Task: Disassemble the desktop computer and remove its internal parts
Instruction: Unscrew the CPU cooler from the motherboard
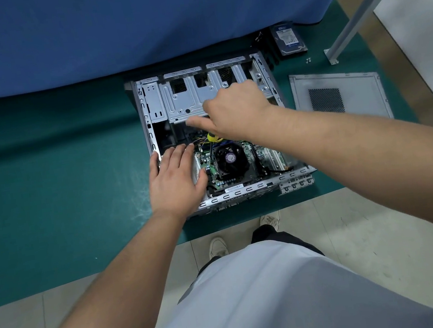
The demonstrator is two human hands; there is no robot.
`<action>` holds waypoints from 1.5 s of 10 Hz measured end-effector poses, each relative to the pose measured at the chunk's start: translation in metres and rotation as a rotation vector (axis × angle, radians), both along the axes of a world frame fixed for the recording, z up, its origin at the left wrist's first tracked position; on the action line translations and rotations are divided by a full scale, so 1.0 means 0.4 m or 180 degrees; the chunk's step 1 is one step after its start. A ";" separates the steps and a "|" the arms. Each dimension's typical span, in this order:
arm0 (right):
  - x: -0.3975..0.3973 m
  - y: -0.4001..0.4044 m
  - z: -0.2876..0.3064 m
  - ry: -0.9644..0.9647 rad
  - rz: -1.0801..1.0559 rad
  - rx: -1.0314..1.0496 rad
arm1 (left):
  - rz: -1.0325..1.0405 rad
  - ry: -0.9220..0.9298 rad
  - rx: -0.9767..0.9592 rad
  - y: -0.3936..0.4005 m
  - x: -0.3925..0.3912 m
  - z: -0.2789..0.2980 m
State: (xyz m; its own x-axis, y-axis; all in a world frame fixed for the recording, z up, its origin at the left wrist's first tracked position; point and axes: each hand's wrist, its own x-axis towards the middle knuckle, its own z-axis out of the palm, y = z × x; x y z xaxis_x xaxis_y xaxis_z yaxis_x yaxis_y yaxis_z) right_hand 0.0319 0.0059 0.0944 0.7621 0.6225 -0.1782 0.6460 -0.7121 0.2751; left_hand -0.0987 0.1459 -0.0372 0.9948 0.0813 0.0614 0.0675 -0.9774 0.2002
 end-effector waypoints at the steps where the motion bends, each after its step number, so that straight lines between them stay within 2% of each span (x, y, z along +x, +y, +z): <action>1: 0.001 0.009 -0.011 -0.0045 0.0048 0.0014 | -0.0004 0.0010 -0.0022 0.001 0.000 0.000; 2: 0.027 -0.002 0.012 0.0987 0.0898 -0.0118 | 0.0006 0.0030 -0.0032 -0.002 0.000 0.001; 3: 0.041 -0.007 0.038 0.1444 0.0945 -0.0112 | 0.0000 0.0028 -0.0033 0.000 0.001 0.001; 5: 0.017 0.019 0.008 0.0289 -0.0259 -0.0214 | 0.0000 0.0026 -0.0015 -0.002 0.001 0.003; 6: 0.017 0.021 -0.008 0.0184 0.0101 -0.0201 | 0.0000 0.0023 -0.0036 -0.002 0.000 0.003; 7: 0.025 -0.001 0.004 0.0817 0.0816 -0.0110 | 0.0004 0.0032 -0.0023 -0.001 0.000 0.004; 8: 0.036 -0.032 0.013 0.1347 0.0943 0.0346 | -0.0006 0.0051 -0.0011 -0.001 0.000 0.004; 9: 0.026 -0.043 -0.009 0.1446 0.0578 0.0759 | -0.0002 0.0045 -0.0016 -0.001 0.000 0.004; 10: -0.014 -0.051 -0.061 0.1539 -0.0089 0.1681 | 0.0001 0.0042 -0.0014 0.001 0.001 0.003; 11: -0.041 -0.052 -0.092 0.1517 -0.0435 0.2445 | -0.0004 0.0053 -0.0013 0.002 0.000 0.003; 12: -0.061 -0.059 -0.126 0.1396 -0.0749 0.2879 | -0.0005 0.0066 0.0009 0.003 0.000 0.002; 15: -0.057 -0.117 -0.136 0.1254 -0.1251 0.3231 | -0.0003 0.0077 -0.0021 0.003 -0.001 0.004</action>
